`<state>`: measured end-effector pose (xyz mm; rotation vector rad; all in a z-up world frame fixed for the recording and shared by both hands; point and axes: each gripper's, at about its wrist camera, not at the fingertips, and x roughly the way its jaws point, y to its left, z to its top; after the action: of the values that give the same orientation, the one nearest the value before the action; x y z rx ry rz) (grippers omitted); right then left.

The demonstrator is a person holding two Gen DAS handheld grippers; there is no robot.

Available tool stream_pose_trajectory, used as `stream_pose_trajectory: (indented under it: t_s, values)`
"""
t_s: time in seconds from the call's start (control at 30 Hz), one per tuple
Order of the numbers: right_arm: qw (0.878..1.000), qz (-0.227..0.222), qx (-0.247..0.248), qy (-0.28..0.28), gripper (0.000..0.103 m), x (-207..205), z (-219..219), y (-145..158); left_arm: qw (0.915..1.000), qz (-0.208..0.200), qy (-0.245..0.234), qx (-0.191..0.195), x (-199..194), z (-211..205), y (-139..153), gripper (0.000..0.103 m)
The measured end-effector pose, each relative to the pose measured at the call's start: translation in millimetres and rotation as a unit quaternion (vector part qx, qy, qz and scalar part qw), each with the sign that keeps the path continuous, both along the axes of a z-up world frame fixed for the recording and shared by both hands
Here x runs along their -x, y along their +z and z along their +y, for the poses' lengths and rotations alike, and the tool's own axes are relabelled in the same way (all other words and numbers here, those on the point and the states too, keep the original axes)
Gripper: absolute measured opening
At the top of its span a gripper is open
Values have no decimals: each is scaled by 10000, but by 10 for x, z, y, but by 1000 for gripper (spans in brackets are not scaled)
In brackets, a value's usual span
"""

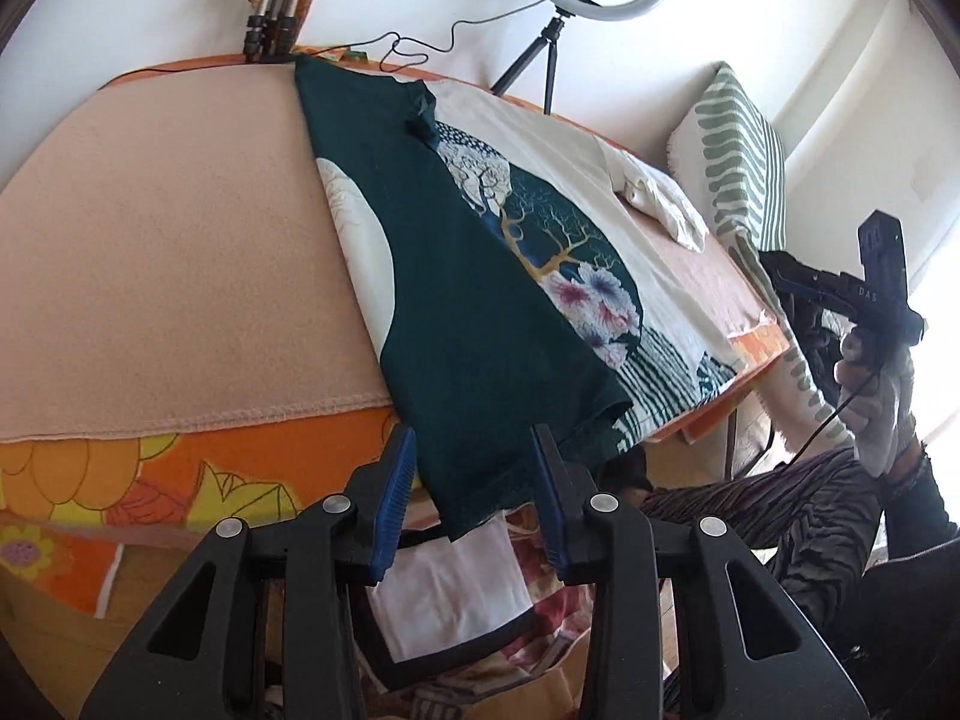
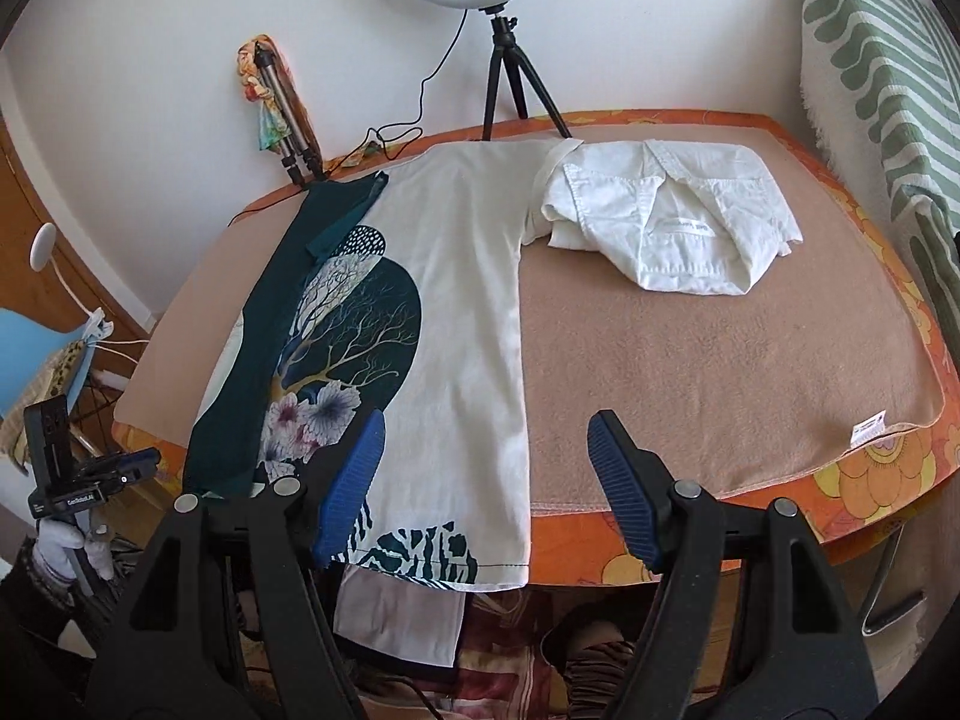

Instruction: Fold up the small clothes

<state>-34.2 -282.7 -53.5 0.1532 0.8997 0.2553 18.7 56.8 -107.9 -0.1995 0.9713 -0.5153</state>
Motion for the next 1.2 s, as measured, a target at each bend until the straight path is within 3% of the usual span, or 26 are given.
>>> stream_pose_trajectory:
  t_s: [0.23, 0.4, 0.5, 0.57, 0.67, 0.73, 0.77, 0.8, 0.83, 0.97, 1.1, 1.2]
  values:
    - [9916, 184, 400, 1216, 68, 114, 796, -202, 9983, 31, -450, -377, 115, -154, -113, 28]
    - [9734, 384, 539, 2195, 68, 194, 1555, -390, 9950, -7, -763, -644, 196, -281, -167, 17]
    - [9605, 346, 964, 2586, 68, 256, 1953, -530, 9938, -70, -840, -725, 223, -313, -160, 15]
    - [9549, 384, 1153, 2711, 66, 251, 2129, -612, 9931, -156, -859, -787, 246, -318, -134, 13]
    - [9503, 481, 1320, 2779, 51, 230, 2306, -705, 9928, -317, -861, -774, 288, -285, -60, 13]
    - [9471, 558, 1483, 2792, 32, 190, 2375, -749, 9918, -434, -872, -829, 290, -267, -5, 13]
    - [9455, 570, 1565, 2797, 15, 178, 2403, -764, 9907, -473, -928, -879, 282, -268, 12, 13]
    - [9451, 545, 1633, 2779, 9, 169, 2424, -764, 9891, -495, -1008, -952, 269, -275, 18, 17]
    - [9456, 500, 1636, 2768, 8, 155, 2435, -745, 9872, -522, -1066, -1061, 253, -287, 23, 22]
    - [9480, 193, 1619, 2733, 4, 109, 2493, -537, 9811, -561, -1384, -1233, 149, -350, 26, 23]
    - [9458, -203, 1667, 2780, 3, 67, 2586, -260, 9800, -499, -1564, -1126, 51, -360, 41, 23]
    - [9442, -404, 1769, 2749, 3, 5, 2650, -98, 9844, -372, -1467, -894, -14, -306, 46, 23]
